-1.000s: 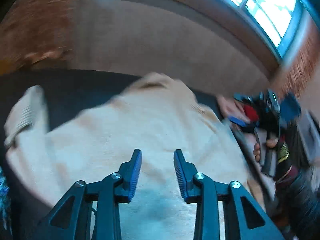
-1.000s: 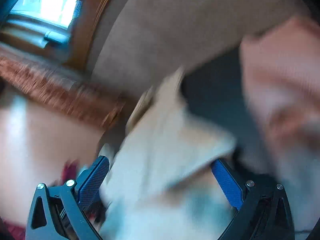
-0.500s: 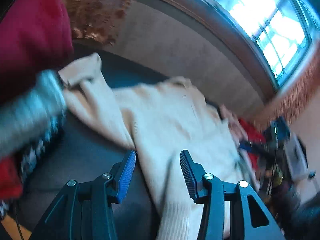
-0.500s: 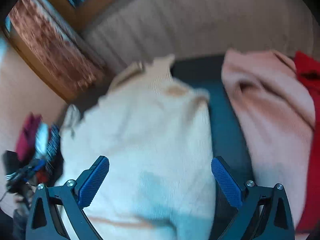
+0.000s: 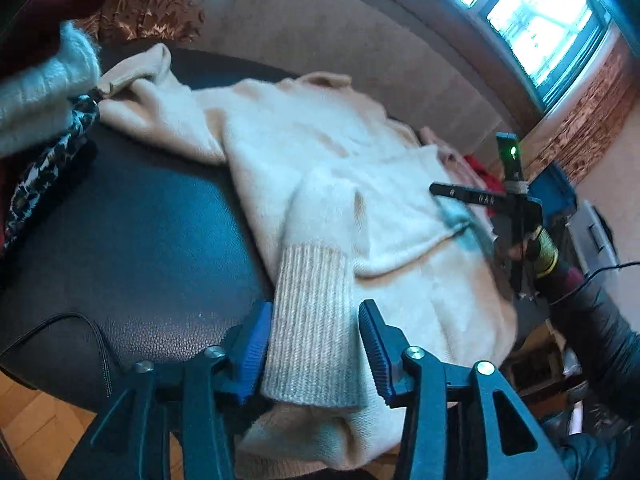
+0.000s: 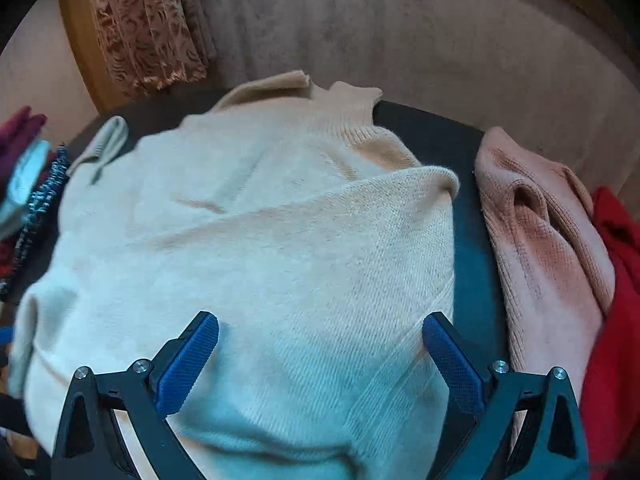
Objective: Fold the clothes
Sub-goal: 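Grasp the ribbed sleeve cuff with the left tool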
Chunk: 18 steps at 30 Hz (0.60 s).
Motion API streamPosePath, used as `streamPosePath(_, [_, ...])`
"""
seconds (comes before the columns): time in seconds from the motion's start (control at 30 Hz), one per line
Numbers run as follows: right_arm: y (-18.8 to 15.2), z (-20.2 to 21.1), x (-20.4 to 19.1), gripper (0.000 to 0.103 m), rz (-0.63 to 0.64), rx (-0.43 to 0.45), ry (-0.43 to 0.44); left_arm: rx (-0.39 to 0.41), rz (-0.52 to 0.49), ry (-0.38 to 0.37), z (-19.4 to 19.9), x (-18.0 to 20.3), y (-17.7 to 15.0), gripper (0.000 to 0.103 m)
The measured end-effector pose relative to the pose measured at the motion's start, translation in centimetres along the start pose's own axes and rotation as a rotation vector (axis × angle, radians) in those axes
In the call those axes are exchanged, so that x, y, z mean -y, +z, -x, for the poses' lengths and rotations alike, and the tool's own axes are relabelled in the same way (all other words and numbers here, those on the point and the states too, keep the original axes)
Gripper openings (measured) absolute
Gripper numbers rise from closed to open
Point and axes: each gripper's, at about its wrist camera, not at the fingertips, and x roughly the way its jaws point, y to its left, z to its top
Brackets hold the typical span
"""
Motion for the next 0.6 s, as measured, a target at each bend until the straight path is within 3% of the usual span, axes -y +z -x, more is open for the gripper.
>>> streamPosePath(0.03, [-0.1, -0.4, 0.1, 0.103, -0.001, -0.009, -0.004, 0.004, -0.011, 0.012, 0.1, 0.2, 0.0, 0.013])
streamPosePath(0.1, [-0.5, -0.8, 0.0, 0.102, 0.01, -0.021, -0.012, 0.033, -0.021, 0.006, 0.8, 0.3, 0.5, 0.009])
streamPosePath(0.17, [-0.8, -0.4, -0.3, 0.087, 0.036, 0.0, -0.018, 0.067, -0.019, -0.023, 1.7, 0.4, 1.3, 0.008])
streamPosePath(0.2, [-0.8, 0.1, -0.6, 0.069, 0.055, 0.012, -0.025, 0.088, -0.014, -0.04, 2.2, 0.3, 2.1, 0.008])
streamPosePath(0.23, [-0.8, 0.5, -0.9, 0.044, 0.076, 0.021, -0.043, 0.11, -0.009, -0.056, 2.7, 0.2, 3.0, 0.007])
streamPosePath(0.3, [-0.7, 1.2, -1.5, 0.025, 0.12, 0.034, -0.082, 0.157, 0.004, -0.093, 3.6, 0.0, 5.0, 0.007])
streamPosePath(0.37, [-0.9, 1.4, -1.7, 0.021, 0.173, 0.027, -0.137, 0.194, 0.006, -0.114, 4.2, -0.1, 7.3, 0.007])
streamPosePath(0.47, [-1.4, 2.2, 0.1, 0.014, 0.176, 0.023, -0.221, 0.207, -0.032, -0.077, 3.7, 0.3, 10.7, 0.007])
streamPosePath(0.6, [-3.1, 3.5, 7.0, 0.012, 0.008, -0.025, -0.337, 0.083, -0.064, 0.014, -0.6, -0.1, 14.1, 0.007])
